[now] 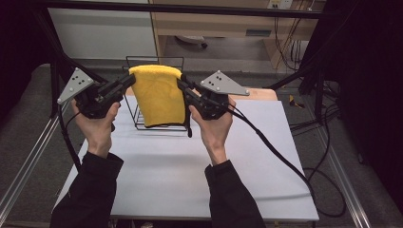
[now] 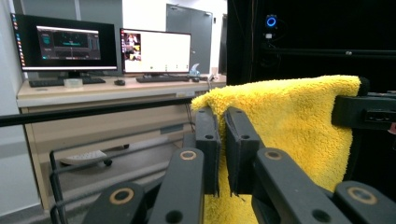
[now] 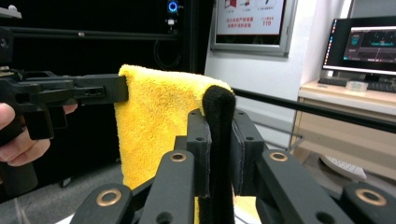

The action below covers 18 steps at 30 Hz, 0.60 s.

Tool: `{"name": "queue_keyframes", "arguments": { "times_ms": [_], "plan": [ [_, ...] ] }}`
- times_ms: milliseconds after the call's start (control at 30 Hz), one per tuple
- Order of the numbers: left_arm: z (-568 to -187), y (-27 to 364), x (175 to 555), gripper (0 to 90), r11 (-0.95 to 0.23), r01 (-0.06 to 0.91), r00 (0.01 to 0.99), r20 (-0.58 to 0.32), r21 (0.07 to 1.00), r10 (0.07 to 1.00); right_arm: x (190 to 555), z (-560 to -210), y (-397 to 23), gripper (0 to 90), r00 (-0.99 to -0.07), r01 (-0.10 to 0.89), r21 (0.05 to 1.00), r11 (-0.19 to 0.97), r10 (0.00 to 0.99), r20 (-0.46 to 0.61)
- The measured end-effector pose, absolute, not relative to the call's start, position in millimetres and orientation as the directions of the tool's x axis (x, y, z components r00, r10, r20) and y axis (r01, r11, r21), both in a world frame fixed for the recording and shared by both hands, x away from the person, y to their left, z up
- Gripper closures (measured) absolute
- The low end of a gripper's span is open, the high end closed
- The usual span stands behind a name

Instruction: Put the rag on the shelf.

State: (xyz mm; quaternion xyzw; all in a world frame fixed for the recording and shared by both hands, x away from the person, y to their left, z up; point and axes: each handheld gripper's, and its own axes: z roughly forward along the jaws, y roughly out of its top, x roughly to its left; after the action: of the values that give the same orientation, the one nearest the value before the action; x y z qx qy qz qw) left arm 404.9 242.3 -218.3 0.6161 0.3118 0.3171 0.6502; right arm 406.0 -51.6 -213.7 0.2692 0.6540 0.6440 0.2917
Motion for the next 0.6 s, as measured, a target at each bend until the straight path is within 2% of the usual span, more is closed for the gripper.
{"name": "queue_keyframes", "arguments": {
  "times_ms": [600],
  "plan": [
    [-178,250,413,84.3,0.056,-0.1,0.577,0.012,0.993,0.817,418,-176,-38,80.5,-0.68,-0.084,0.996,-0.001,0.731,-0.057]
  ]
}}
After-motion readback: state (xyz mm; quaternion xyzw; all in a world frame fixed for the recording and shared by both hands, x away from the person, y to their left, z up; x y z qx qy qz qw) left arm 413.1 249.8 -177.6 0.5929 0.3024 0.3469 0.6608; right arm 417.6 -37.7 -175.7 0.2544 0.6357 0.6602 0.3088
